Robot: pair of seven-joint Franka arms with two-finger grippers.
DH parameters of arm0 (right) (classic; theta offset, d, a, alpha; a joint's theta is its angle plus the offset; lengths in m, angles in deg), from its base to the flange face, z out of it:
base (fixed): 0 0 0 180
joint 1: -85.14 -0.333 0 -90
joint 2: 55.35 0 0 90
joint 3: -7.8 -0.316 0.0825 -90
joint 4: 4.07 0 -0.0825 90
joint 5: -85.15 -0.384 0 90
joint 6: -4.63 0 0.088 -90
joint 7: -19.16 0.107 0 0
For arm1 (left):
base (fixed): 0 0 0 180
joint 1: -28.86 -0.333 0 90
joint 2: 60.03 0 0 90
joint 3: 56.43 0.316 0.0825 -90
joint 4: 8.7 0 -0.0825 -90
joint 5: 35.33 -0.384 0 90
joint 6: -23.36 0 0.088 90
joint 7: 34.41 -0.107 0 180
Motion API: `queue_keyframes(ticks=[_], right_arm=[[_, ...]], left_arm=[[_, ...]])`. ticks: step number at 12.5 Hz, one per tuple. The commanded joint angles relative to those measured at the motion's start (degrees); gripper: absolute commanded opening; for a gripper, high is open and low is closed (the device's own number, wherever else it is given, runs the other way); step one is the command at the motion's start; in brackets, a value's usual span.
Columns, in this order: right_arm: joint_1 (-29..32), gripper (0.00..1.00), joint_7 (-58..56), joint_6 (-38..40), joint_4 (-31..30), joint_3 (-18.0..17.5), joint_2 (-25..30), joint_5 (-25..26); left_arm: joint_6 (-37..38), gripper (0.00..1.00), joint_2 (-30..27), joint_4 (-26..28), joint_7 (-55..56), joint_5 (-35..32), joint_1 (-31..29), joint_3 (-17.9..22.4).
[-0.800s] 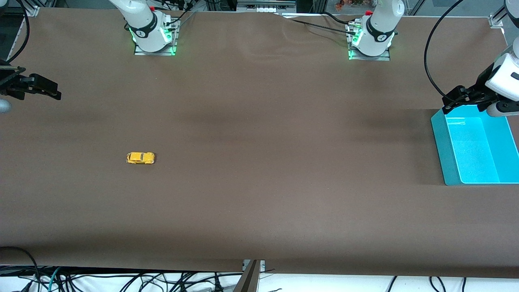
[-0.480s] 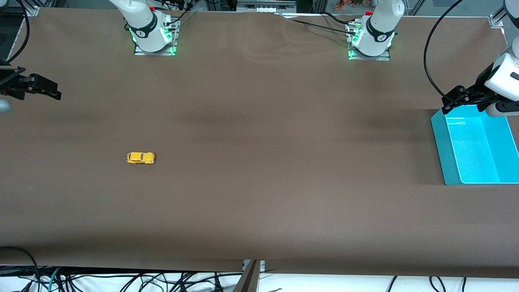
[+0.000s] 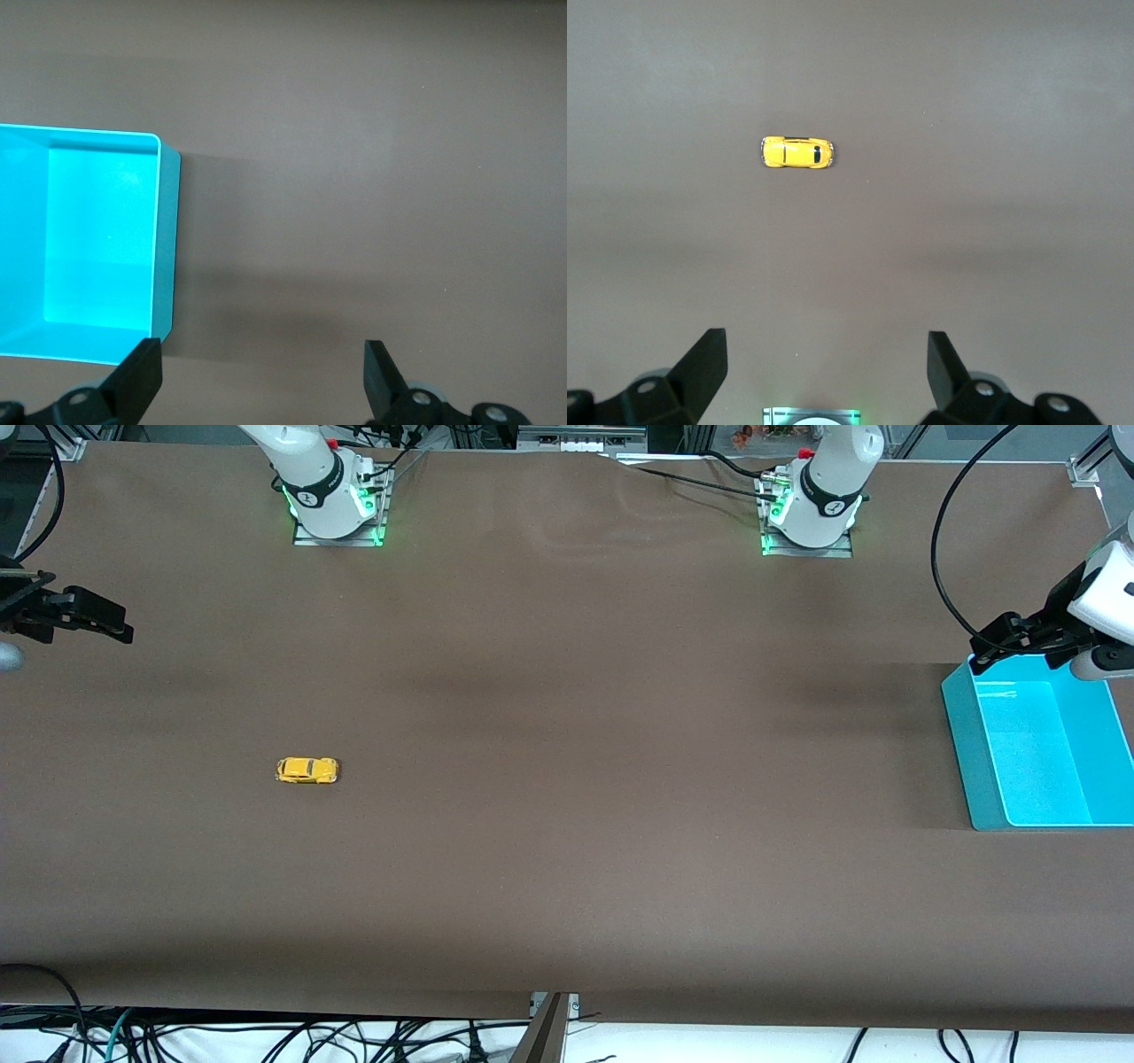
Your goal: Wind and store yellow beetle car
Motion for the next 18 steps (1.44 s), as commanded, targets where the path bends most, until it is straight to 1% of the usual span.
queue_keyframes(ticks=[1, 11, 15, 16, 18], right_arm=[[1.1, 1.0, 0.4, 0.2, 0.3, -0.5, 0.2, -1.0], [0.7, 1.0, 1.1, 0.4, 0.2, -0.9, 0.0, -1.1], [-4.1, 1.0, 0.9, 0.5, 0.1, -1.0, -1.0, -1.2], [-5.0, 1.0, 0.5, 0.7, 0.1, -1.0, -2.1, -1.2], [-5.9, 1.0, 0.3, 0.7, 0.0, -1.0, -2.4, -1.2]], left_arm=[[-0.3, 1.0, 0.0, -0.2, 0.8, -0.6, 1.0, 0.6], [0.7, 1.0, 0.1, -0.3, 0.7, -0.6, 1.1, 0.5], [0.7, 1.0, 0.1, -0.3, 0.7, -0.5, 1.0, 0.6], [0.7, 1.0, 0.1, -0.3, 0.7, -0.5, 1.0, 0.6], [0.7, 1.0, 0.1, -0.3, 0.7, -0.5, 0.9, 0.7]])
